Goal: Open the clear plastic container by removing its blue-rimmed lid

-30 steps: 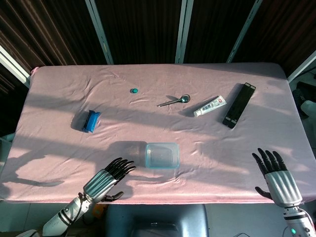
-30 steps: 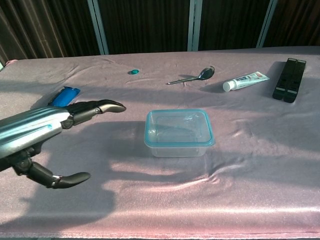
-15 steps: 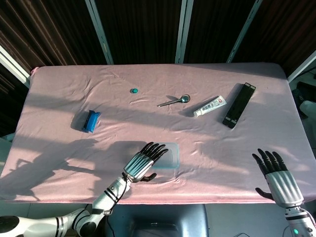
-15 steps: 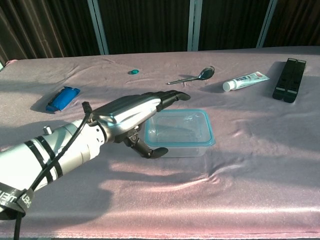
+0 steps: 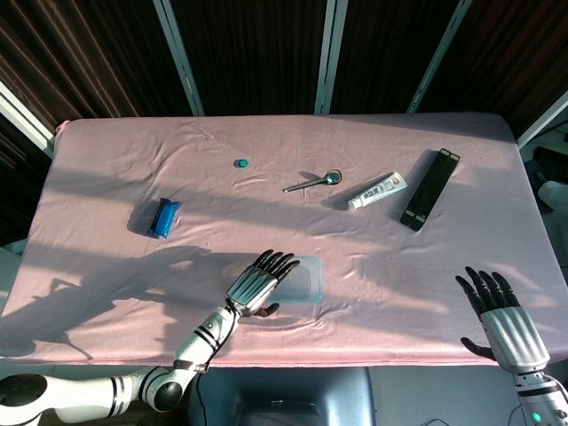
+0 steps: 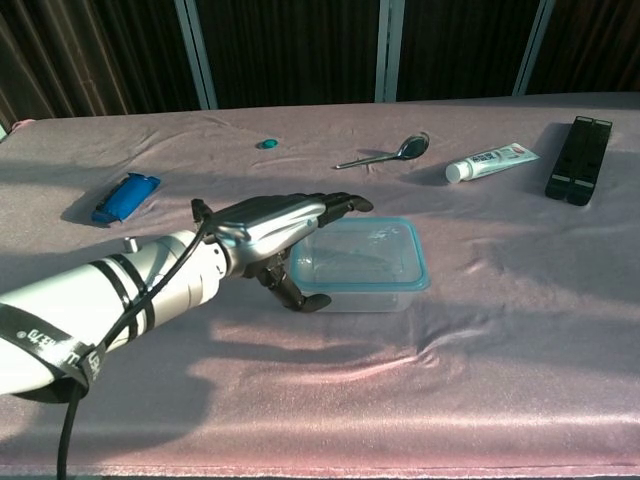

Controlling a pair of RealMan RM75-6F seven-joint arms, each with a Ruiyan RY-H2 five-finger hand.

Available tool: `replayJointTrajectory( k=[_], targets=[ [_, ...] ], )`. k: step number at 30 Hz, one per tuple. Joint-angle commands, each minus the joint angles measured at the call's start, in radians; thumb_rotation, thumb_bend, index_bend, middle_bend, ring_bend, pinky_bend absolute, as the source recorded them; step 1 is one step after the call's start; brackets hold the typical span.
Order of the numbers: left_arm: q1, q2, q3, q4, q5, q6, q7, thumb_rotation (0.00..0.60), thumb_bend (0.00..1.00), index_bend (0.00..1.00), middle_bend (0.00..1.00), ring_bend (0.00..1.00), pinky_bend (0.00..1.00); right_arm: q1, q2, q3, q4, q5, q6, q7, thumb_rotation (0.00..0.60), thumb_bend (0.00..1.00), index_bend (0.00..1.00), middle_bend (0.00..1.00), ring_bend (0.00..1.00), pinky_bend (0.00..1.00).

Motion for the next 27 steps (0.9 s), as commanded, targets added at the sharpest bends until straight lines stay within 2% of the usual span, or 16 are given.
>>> replayJointTrajectory(
  k=[1,14,16,20,24,27],
  targets=[
    [-0.023,-0.003,-0.005,0.019,-0.022,-0.009,0.007,0.600,0.27,0.00,0.00,0.00,0.00,0.000,0.001,0.000,0.000,0.001,0.000,0.002,0.600,0.18,0.00,0.00,0.00,0.00],
    [-0.074,-0.013,0.017,0.062,-0.112,0.003,0.036,0.600,0.27,0.00,0.01,0.01,0.00,0.001,0.001,-0.003,-0.003,-0.001,-0.005,-0.003,0.600,0.18,0.00,0.00,0.00,0.00],
    [-0.080,-0.018,0.021,0.072,-0.123,0.008,0.039,0.600,0.27,0.00,0.06,0.05,0.00,0.002,0.000,-0.003,-0.002,-0.001,-0.008,-0.006,0.600,0.18,0.00,0.00,0.00,0.00],
    [-0.089,-0.025,0.026,0.081,-0.148,0.012,0.038,0.600,0.28,0.00,0.29,0.25,0.01,0.006,-0.005,-0.004,0.000,-0.007,-0.014,-0.012,0.600,0.18,0.00,0.00,0.00,0.00],
    [-0.095,-0.041,0.036,0.091,-0.141,0.028,0.028,0.600,0.29,0.00,0.49,0.44,0.11,0.021,-0.028,0.002,0.011,-0.022,-0.020,-0.020,0.600,0.18,0.00,0.00,0.00,0.00],
    [-0.101,-0.054,0.049,0.103,-0.116,0.044,0.027,0.600,0.29,0.00,0.55,0.50,0.14,0.049,-0.056,0.009,0.024,-0.043,-0.045,-0.041,0.600,0.18,0.00,0.00,0.00,0.00]
  ],
)
